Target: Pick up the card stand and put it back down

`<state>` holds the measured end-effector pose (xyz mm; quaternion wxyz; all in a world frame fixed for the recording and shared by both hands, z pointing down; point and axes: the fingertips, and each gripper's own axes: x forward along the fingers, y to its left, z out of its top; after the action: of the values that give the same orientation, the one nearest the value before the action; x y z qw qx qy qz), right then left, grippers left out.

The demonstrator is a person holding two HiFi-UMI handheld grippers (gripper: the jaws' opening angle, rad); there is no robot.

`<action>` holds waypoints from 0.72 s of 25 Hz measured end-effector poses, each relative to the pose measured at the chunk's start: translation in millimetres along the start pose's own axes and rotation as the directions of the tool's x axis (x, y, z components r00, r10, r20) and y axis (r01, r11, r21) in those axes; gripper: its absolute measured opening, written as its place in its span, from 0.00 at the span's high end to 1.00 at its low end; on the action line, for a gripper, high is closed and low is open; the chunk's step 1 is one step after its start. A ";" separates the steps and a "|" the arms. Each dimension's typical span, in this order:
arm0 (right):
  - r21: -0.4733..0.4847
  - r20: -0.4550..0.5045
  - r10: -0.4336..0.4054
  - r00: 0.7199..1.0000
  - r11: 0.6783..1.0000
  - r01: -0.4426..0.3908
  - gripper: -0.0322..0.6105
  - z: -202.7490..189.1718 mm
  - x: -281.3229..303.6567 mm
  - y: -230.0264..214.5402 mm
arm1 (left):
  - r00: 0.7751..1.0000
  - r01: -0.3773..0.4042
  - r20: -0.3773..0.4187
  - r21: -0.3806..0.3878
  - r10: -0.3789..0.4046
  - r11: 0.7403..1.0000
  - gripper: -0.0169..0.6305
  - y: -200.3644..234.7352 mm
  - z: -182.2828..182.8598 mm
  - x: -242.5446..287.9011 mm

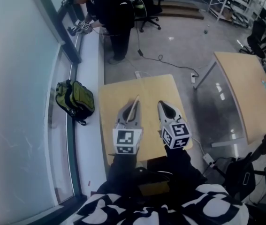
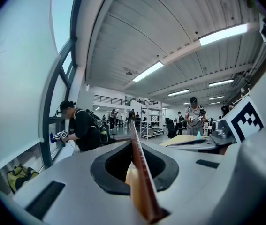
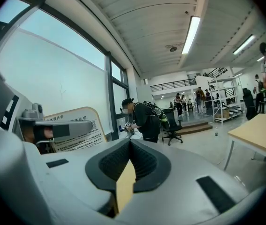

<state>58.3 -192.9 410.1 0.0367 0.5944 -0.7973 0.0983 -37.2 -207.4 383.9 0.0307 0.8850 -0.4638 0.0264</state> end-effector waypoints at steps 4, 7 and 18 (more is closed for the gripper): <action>0.011 -0.010 0.006 1.000 1.000 -0.006 0.92 -4.4 7.6 -5.8 | 1.000 0.007 0.011 0.012 -0.007 1.000 0.94 1.6 7.8 19.6; 0.021 -0.016 0.004 1.000 1.000 -0.003 0.92 -7.0 15.5 -12.0 | 1.000 0.011 0.014 0.024 -0.012 1.000 0.94 7.4 12.3 35.3; 0.108 -0.058 -0.026 0.998 0.994 0.032 0.92 -26.1 41.3 -54.7 | 0.999 0.052 -0.003 0.080 -0.052 0.995 0.94 36.8 14.5 106.7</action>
<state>97.0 -241.6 449.1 0.0280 0.6042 -0.7805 0.1578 -6.5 -316.8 378.6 -0.0037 0.8972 -0.4393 0.0446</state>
